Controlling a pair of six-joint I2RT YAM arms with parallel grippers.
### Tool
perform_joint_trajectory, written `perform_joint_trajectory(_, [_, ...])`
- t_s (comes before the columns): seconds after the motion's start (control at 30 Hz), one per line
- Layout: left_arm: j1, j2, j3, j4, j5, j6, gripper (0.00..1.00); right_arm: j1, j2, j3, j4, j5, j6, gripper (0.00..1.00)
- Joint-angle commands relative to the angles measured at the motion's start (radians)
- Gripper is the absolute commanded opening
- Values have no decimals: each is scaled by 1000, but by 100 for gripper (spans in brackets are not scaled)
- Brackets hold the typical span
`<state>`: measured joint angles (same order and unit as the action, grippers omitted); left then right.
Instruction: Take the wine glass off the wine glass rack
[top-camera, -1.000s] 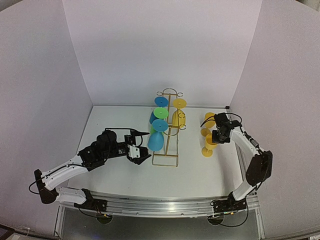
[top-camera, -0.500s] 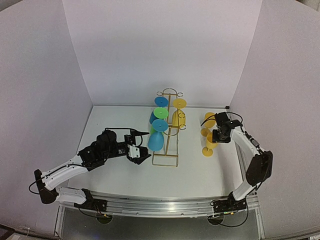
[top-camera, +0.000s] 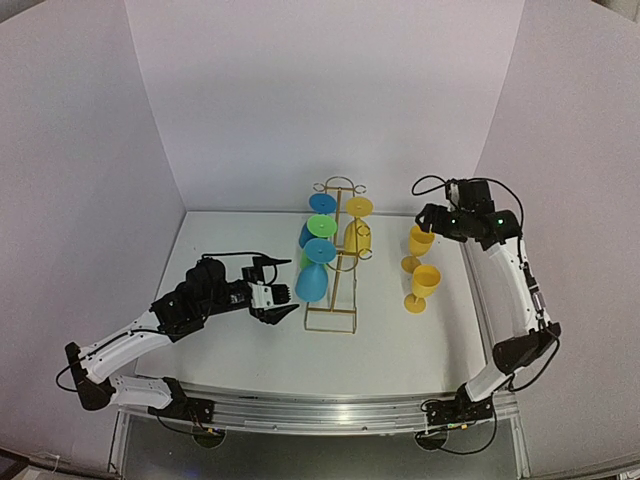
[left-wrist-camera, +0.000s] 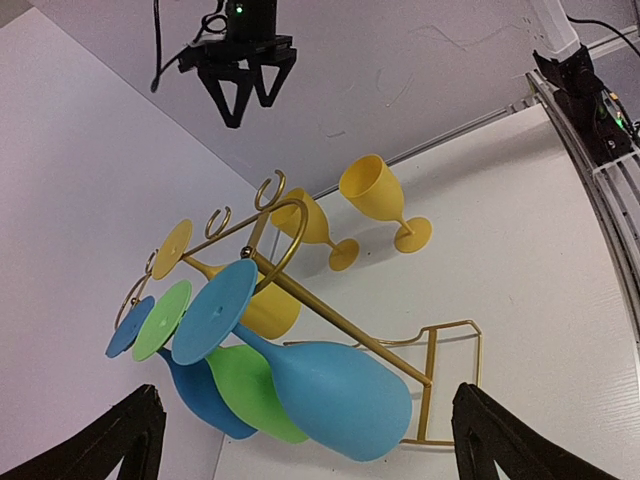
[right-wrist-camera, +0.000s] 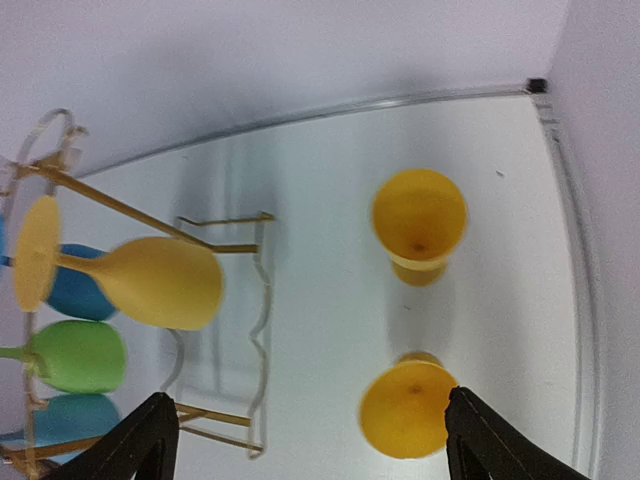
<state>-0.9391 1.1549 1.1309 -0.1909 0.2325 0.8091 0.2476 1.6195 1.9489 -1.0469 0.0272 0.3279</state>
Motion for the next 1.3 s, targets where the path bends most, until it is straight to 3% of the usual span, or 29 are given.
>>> perform_joint_trajectory(0.0, [10, -25, -5, 26, 9, -45, 99, 20, 55, 53, 154, -355, 168, 87])
perform_joint_trajectory(0.17, [14, -28, -10, 28, 13, -49, 99, 75, 119, 84, 301, -385, 262, 87])
perform_joint_trajectory(0.6, [17, -38, -23, 33, 22, -58, 99, 150, 332, 226, 310, -361, 279, 77])
perform_joint_trajectory(1.27, [23, -42, -30, 39, 26, -47, 99, 150, 261, 140, 311, -254, 294, 54])
